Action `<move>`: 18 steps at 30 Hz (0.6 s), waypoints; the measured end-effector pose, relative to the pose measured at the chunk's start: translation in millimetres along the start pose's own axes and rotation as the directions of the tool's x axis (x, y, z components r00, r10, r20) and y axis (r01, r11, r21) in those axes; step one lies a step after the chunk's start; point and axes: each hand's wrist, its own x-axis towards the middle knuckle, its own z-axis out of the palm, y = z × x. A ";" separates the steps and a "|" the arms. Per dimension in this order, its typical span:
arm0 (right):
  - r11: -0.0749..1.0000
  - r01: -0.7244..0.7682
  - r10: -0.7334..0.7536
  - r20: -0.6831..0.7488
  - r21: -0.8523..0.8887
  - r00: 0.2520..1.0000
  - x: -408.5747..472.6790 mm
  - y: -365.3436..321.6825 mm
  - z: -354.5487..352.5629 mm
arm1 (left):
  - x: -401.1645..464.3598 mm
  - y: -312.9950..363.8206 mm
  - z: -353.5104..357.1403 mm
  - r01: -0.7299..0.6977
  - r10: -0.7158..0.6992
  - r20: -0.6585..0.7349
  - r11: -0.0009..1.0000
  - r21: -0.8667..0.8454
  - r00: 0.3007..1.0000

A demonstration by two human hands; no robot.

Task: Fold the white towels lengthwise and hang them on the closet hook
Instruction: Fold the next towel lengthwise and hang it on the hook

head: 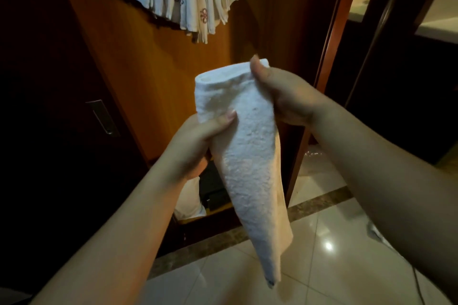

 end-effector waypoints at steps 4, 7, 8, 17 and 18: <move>0.894 -0.157 0.258 -0.195 0.419 0.946 -7.8 63.3 -14.9 | 11.9 13.3 7.6 0.133 -0.141 -0.039 0.980 -0.150 0.989; 0.817 -0.358 0.482 -0.196 0.452 0.854 -28.7 130.4 -0.7 | 18.9 29.6 3.9 0.179 -0.194 -0.065 0.966 -0.187 0.979; 0.804 -0.401 0.521 -0.194 0.438 0.831 -35.2 149.3 5.5 | 20.7 35.2 0.5 0.172 -0.186 -0.074 0.970 -0.171 0.980; 0.874 -0.380 0.440 -0.160 0.304 0.884 -68.4 188.0 40.7 | 20.7 65.6 -31.0 0.137 -0.153 -0.180 0.985 -0.101 0.972; 0.903 -0.385 0.421 -0.213 0.191 0.881 -65.3 183.8 43.7 | 20.0 68.5 -32.4 0.127 -0.142 -0.190 0.988 -0.089 0.971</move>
